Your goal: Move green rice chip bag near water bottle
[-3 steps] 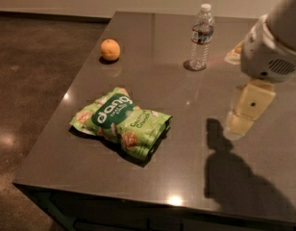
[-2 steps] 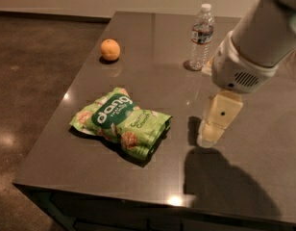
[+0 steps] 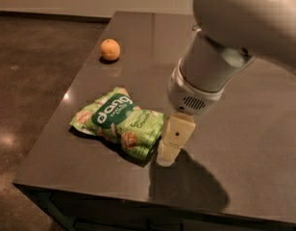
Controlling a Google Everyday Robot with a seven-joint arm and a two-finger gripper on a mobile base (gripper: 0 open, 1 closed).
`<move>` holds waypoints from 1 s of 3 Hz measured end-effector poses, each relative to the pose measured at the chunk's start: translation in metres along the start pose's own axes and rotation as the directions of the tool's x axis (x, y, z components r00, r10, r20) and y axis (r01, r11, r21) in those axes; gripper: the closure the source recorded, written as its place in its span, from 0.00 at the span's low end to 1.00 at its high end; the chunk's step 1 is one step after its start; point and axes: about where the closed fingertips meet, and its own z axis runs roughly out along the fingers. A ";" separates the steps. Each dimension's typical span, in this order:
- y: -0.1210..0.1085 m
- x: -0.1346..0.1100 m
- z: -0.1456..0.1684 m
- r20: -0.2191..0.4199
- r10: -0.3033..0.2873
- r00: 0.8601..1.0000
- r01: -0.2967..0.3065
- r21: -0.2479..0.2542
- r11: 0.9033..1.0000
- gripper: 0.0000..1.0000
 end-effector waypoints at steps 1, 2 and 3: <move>0.013 -0.020 0.023 0.010 -0.006 1.000 0.006 -0.017 1.000 0.00; 0.016 -0.037 0.040 0.018 -0.015 1.000 0.015 -0.008 1.000 0.00; 0.011 -0.047 0.049 0.029 -0.011 1.000 0.010 0.008 1.000 0.13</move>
Offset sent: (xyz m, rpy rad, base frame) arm 0.0058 0.0754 -0.0444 0.0241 -0.0213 0.0228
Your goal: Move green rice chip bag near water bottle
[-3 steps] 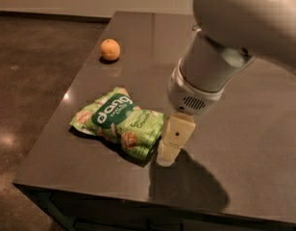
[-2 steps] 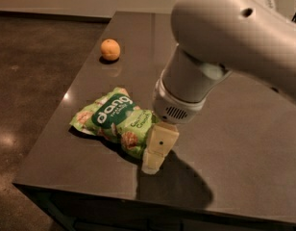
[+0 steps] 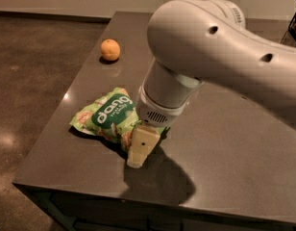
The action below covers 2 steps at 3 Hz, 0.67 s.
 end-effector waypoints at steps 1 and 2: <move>-0.007 -0.005 0.001 0.013 0.014 1.000 -0.015 0.013 1.000 0.37; -0.017 -0.001 -0.007 0.027 0.038 0.999 -0.039 0.030 0.999 0.60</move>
Offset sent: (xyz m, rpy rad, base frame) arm 0.0265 -0.0175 0.0178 0.0471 -0.0329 -0.0838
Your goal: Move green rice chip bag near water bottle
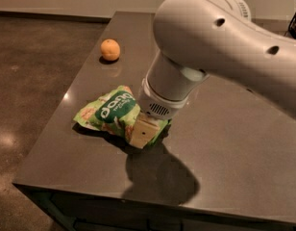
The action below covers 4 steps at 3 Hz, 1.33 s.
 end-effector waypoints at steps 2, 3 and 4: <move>-0.053 0.035 -0.044 0.016 0.089 0.996 -0.090 0.106 0.990 1.00; -0.088 0.057 -0.059 0.006 0.125 0.992 -0.124 0.154 0.980 1.00; -0.118 0.073 -0.059 -0.006 0.130 0.991 -0.127 0.172 0.977 1.00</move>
Offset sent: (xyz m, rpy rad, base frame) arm 0.0685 -0.1068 0.0580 0.0078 -0.1241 -0.2105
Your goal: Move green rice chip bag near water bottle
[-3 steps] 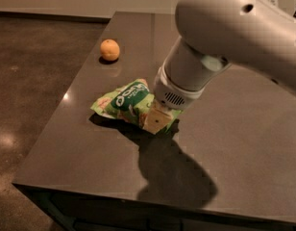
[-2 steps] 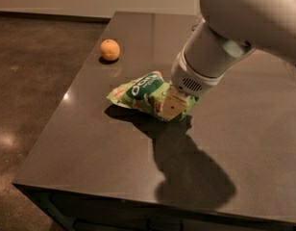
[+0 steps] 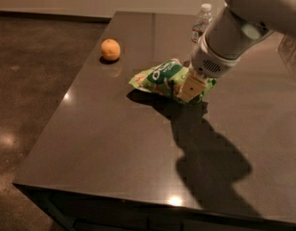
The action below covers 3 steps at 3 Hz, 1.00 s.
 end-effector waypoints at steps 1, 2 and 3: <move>-0.025 0.007 0.011 0.020 -0.028 0.999 0.028 -0.005 1.000 1.00; -0.043 0.013 0.017 0.044 -0.071 0.996 0.072 -0.011 0.997 0.83; -0.057 0.020 0.018 0.057 -0.101 0.993 0.101 -0.009 0.995 0.60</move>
Offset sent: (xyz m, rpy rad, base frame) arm 0.0614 -0.0387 -0.0154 0.0293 -0.0438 0.1413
